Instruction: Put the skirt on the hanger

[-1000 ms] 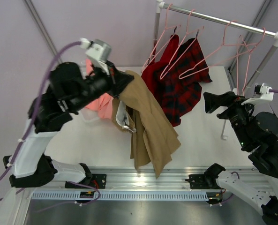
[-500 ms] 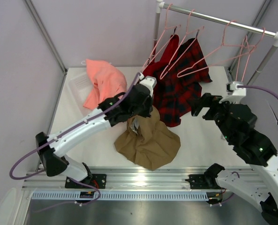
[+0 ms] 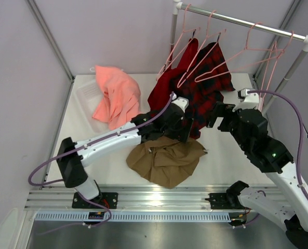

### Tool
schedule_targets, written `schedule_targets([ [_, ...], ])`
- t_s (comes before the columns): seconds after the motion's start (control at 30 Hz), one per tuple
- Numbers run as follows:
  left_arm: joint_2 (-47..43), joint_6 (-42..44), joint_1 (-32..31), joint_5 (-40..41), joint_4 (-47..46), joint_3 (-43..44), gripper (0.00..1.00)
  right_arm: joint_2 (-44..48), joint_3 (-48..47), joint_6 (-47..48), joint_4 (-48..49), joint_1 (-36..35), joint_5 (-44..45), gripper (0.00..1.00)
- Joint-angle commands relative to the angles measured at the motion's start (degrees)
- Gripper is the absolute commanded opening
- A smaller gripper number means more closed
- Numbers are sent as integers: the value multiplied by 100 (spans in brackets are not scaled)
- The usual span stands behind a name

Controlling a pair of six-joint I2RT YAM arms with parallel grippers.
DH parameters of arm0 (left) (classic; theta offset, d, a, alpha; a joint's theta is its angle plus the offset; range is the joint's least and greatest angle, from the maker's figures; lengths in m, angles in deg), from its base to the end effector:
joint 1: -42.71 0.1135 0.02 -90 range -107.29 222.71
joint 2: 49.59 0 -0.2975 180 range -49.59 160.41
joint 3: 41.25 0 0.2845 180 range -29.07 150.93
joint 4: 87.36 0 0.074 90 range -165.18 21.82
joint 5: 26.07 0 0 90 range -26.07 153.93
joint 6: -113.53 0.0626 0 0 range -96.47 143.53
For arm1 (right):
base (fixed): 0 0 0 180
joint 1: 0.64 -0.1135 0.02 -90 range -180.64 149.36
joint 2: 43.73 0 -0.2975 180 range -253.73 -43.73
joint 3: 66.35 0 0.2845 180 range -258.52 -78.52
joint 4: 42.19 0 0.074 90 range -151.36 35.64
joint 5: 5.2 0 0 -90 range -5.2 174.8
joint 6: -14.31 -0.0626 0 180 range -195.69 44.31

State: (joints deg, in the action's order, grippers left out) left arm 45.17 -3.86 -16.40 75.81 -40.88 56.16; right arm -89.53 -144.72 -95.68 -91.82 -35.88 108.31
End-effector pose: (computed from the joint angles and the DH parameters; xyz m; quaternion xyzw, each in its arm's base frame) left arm 0.2300 -0.3594 0.3295 0.2110 0.8912 -0.1979 0.3493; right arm 0.1598 0.0823 0.4414 0.0156 0.7964 0.1246 0.5916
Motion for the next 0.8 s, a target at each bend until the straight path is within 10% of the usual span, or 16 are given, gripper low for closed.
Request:
schedule_targets([
  [0.0,-791,208,57,611,462,240,99,-95,-149,-31,107,35,-714,99],
  [0.37,-2944,498,594,45,17,-2367,99,-518,667,-531,133,-299,-1859,99],
  [0.77,-2525,490,567,209,-1373,-3900,88,564,1847,-1420,-411,-378,-1192,99],
])
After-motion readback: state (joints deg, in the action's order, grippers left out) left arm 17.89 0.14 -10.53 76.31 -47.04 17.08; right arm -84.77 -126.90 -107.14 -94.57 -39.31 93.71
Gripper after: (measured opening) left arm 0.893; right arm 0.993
